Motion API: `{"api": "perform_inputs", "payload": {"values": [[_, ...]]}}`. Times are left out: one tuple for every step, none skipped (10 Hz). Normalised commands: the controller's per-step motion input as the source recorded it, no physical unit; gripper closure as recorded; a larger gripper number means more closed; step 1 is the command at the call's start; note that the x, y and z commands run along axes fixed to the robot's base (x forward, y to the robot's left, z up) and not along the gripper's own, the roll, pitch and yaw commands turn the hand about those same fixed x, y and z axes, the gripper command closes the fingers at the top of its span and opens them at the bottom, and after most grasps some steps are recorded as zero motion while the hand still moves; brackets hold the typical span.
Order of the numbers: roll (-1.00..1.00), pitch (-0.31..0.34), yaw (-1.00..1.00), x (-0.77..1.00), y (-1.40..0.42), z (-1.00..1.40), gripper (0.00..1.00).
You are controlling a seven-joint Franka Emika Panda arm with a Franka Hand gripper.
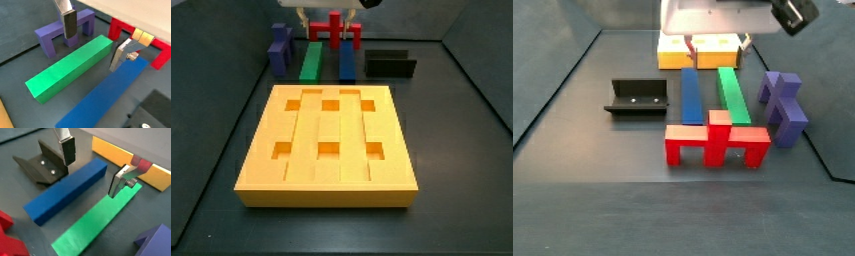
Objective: Pick up the green object. Move up. Move to above the board. Insert the green object.
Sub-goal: Pick up the green object.
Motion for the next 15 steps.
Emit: {"api": "perform_inputs", "payload": {"values": [[0.18,0.011,0.00,-0.38,-0.05,-0.37,0.00],[0.18,0.000,0.00,-0.34,-0.05,-0.41,0.00],[0.19,0.000,0.00,-0.23,-0.02,-0.42,0.00],[0.17,0.000,0.00,-0.24,0.00,-0.45,0.00],[0.15,0.000,0.00,-0.08,0.00,-0.42,0.00],[0.12,-0.006,0.00,0.00,0.00,-0.43,0.00],[0.12,-0.010,0.00,0.00,0.00,-0.43,0.00],[0.08,-0.016,0.00,-0.04,0.00,-0.39,0.00],[0.05,-0.024,-0.02,-0.09,0.00,-0.36,0.00],[0.03,-0.027,-0.02,-0.13,0.00,-0.27,0.00],[0.00,-0.009,0.00,0.00,0.00,-0.18,0.00],[0.00,0.000,0.00,0.00,0.00,0.00,0.00],[0.00,0.000,0.00,0.00,0.00,0.00,1.00],[0.00,0.000,0.00,0.00,0.00,0.00,1.00],[0.00,0.000,0.00,0.00,0.00,0.00,1.00]]}}
